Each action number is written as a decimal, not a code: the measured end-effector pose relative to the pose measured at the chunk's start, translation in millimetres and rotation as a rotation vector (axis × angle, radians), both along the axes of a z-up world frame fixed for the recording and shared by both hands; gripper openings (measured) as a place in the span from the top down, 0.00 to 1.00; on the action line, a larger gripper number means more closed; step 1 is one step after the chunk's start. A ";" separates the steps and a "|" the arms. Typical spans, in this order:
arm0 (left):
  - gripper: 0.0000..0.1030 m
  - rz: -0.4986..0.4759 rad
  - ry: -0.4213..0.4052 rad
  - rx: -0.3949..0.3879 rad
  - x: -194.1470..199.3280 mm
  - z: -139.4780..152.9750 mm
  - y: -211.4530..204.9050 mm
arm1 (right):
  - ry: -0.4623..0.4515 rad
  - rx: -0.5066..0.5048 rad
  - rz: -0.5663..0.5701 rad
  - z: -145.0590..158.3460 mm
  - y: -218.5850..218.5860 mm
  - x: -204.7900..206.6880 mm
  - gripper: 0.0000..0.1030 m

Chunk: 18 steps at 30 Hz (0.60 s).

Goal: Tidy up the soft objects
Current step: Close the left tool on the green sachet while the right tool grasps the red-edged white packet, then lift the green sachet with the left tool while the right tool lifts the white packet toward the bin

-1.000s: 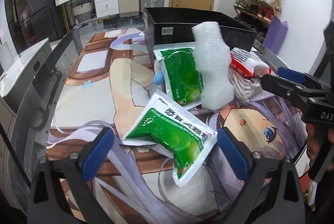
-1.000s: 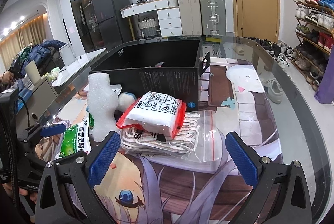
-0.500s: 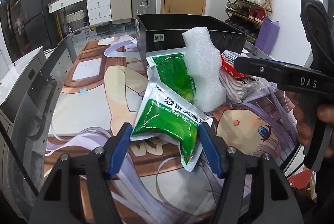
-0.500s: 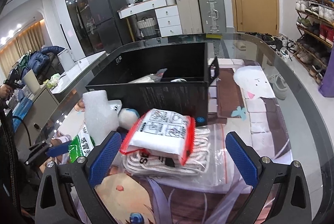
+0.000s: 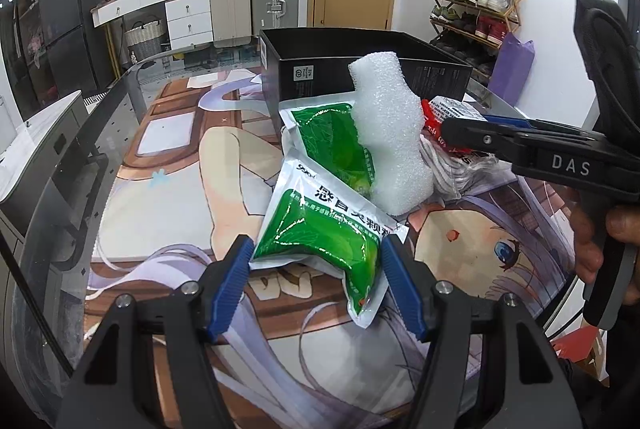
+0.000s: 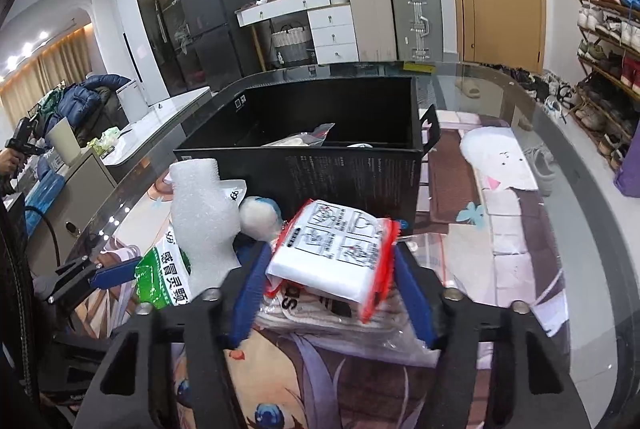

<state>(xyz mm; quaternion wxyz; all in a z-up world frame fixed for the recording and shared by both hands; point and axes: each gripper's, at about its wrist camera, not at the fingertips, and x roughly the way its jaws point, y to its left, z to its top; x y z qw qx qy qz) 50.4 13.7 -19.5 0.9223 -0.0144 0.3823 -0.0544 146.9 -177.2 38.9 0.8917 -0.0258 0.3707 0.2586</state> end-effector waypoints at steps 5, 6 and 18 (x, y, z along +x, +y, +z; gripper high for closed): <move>0.37 0.003 0.001 0.002 -0.6 0.4 -0.8 | -0.051 0.021 0.003 4.2 -11.9 -20.6 0.47; 0.37 0.005 0.000 0.002 -0.9 0.4 -1.6 | -0.053 0.036 0.004 4.6 -15.6 -24.1 0.47; 0.51 0.013 -0.012 -0.015 -8.1 3.3 -1.9 | -0.053 0.059 0.032 11.0 -20.9 -35.8 0.47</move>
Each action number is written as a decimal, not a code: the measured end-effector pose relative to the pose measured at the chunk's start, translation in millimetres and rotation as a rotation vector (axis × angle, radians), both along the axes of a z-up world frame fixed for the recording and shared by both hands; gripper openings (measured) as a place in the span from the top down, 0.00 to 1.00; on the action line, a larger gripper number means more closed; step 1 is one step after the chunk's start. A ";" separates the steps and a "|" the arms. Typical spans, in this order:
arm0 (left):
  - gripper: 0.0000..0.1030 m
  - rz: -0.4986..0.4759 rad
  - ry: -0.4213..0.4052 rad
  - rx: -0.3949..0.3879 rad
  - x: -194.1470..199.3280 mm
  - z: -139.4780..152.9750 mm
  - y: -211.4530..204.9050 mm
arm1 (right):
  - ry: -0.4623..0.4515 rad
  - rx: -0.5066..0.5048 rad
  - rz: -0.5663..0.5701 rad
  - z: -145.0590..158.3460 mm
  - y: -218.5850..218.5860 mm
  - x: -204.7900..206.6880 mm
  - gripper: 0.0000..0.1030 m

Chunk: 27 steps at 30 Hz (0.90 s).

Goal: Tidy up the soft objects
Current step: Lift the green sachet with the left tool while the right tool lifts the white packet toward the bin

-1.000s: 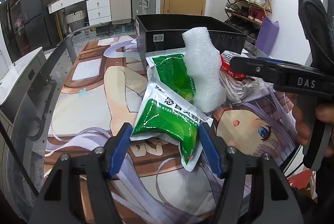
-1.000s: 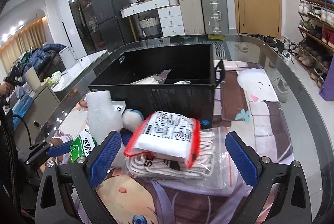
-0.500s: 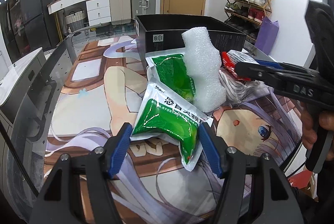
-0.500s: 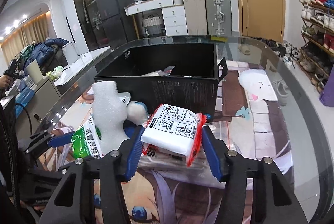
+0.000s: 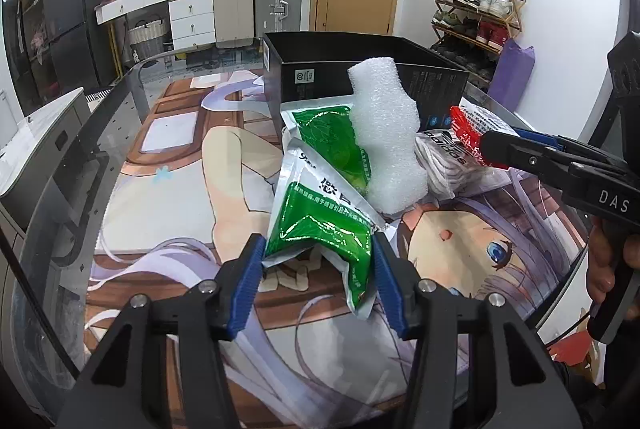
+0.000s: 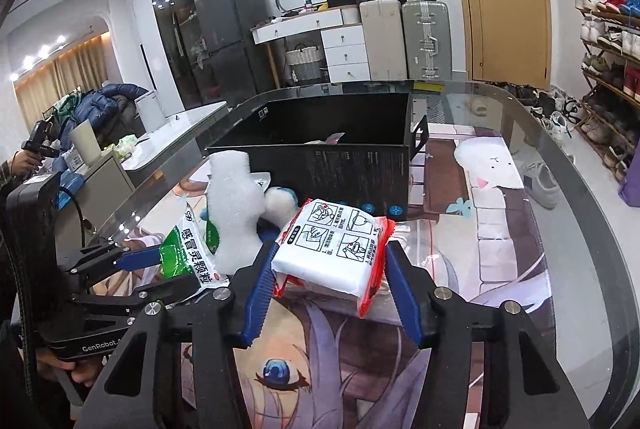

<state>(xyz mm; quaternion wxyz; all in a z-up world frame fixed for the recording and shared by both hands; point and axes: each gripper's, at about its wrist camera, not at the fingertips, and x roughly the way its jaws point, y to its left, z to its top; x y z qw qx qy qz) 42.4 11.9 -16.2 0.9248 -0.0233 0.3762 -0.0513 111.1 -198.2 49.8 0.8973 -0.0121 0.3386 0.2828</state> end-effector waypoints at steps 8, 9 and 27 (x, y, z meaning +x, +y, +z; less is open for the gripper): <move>0.52 0.012 -0.019 -0.019 -5.0 7.4 5.8 | -0.011 0.009 -0.001 4.1 -0.8 -2.8 0.47; 0.52 0.012 -0.025 -0.020 -5.8 8.9 6.0 | -0.013 0.010 -0.001 4.6 -0.5 -3.2 0.47; 0.53 0.026 -0.148 -0.085 -16.4 47.5 14.8 | -0.073 0.018 0.019 20.2 1.0 -12.5 0.47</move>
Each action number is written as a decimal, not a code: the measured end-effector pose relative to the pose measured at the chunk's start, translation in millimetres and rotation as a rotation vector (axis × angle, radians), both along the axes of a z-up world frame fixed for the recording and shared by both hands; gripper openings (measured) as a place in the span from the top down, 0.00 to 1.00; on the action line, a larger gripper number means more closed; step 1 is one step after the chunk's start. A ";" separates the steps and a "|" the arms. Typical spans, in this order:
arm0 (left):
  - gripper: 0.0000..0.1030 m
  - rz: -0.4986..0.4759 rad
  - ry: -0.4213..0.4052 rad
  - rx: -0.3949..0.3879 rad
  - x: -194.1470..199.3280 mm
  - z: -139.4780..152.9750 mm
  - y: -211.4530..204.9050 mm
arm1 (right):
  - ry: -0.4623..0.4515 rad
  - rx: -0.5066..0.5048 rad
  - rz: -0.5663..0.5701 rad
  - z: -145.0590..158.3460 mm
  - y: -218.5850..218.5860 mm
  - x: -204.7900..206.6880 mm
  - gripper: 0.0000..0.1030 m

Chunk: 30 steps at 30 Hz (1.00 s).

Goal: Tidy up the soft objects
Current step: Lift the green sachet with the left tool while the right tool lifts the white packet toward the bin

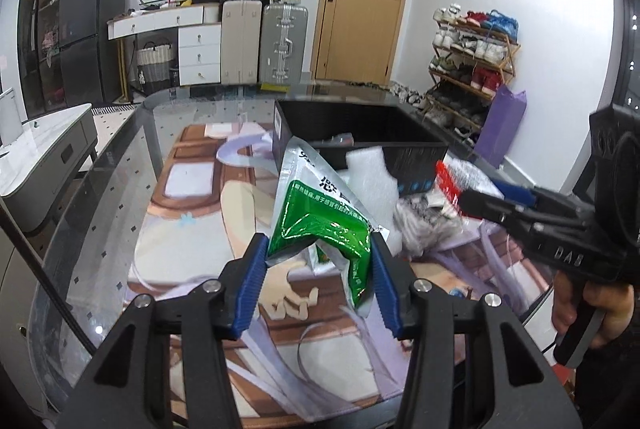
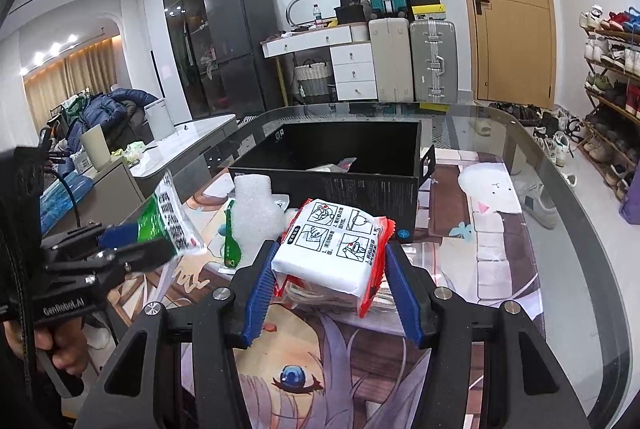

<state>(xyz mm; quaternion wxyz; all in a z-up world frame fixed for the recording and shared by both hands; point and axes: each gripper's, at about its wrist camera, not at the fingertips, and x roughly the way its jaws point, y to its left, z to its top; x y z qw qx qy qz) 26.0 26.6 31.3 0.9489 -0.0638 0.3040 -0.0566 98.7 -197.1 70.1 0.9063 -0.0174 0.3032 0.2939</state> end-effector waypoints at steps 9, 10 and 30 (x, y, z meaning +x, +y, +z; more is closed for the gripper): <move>0.53 0.006 -0.056 -0.016 9.5 21.9 4.7 | -0.024 0.005 0.006 9.7 6.5 0.9 0.47; 0.53 0.007 -0.059 -0.017 11.0 23.4 5.0 | -0.026 0.003 0.009 11.0 7.4 1.5 0.47; 0.53 -0.024 -0.092 -0.034 54.2 43.6 -2.2 | -0.083 -0.019 0.028 47.2 18.7 22.7 0.47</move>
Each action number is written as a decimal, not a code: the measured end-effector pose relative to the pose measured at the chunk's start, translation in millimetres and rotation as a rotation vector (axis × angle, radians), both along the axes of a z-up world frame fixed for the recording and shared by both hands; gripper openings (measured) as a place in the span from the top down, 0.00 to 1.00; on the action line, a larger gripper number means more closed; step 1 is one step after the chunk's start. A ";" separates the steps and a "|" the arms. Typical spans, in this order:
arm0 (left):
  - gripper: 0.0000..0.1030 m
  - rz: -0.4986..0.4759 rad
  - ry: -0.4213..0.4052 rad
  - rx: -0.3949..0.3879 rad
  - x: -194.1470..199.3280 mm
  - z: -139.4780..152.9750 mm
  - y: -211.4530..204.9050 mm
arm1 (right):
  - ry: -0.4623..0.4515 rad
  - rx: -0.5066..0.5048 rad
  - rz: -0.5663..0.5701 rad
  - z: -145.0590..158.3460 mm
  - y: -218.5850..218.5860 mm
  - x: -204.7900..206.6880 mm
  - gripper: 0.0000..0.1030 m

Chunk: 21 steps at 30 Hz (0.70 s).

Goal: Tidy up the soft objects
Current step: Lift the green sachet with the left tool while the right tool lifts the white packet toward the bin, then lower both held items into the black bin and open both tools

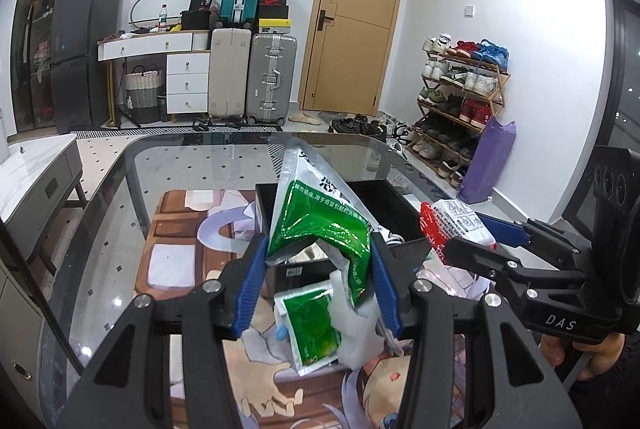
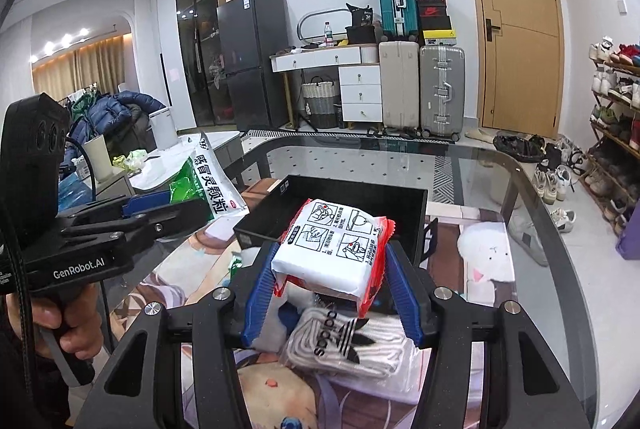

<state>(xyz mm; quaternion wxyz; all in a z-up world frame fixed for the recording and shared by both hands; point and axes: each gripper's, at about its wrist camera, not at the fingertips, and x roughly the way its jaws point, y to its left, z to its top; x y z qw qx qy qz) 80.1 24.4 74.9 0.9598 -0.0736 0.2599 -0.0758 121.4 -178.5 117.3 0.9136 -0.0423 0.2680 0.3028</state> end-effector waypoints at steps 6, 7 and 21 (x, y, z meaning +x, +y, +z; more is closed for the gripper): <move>0.53 -0.012 0.008 0.008 14.9 0.8 -3.9 | -0.009 -0.006 0.007 5.7 5.9 12.7 0.47; 0.53 -0.012 0.009 0.009 16.7 0.9 -4.6 | -0.010 -0.008 0.007 6.1 6.8 14.5 0.47; 0.53 -0.013 0.042 0.001 50.3 -6.9 -7.3 | 0.024 -0.019 -0.006 -0.9 5.8 58.3 0.47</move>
